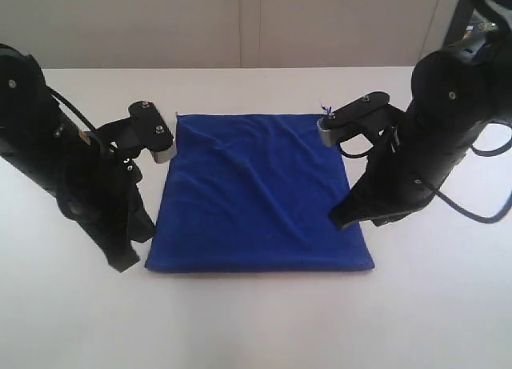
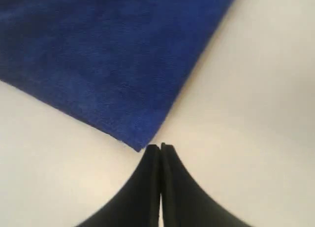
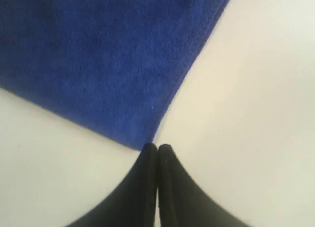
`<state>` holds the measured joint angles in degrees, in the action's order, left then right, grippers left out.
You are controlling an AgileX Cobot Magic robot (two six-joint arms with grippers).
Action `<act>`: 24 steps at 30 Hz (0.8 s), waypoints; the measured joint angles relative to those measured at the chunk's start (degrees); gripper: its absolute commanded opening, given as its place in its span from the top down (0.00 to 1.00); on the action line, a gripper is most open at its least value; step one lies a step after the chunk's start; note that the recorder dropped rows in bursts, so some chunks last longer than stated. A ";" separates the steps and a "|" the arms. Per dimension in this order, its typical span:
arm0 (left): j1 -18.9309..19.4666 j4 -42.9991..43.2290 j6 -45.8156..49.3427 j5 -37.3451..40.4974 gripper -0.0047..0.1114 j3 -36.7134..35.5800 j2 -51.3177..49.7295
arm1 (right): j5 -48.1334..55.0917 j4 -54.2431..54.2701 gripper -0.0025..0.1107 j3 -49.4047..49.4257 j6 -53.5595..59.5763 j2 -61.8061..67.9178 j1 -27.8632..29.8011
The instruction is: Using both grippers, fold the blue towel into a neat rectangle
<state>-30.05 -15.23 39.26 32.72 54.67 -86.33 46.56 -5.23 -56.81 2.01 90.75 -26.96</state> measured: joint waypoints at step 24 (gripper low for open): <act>0.00 -2.92 26.13 -2.38 0.72 0.00 -7.88 | 1.68 7.94 0.71 0.00 46.45 8.33 0.00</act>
<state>-30.05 -18.15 65.39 30.34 54.67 -94.22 48.24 2.71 -56.81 48.46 99.08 -26.96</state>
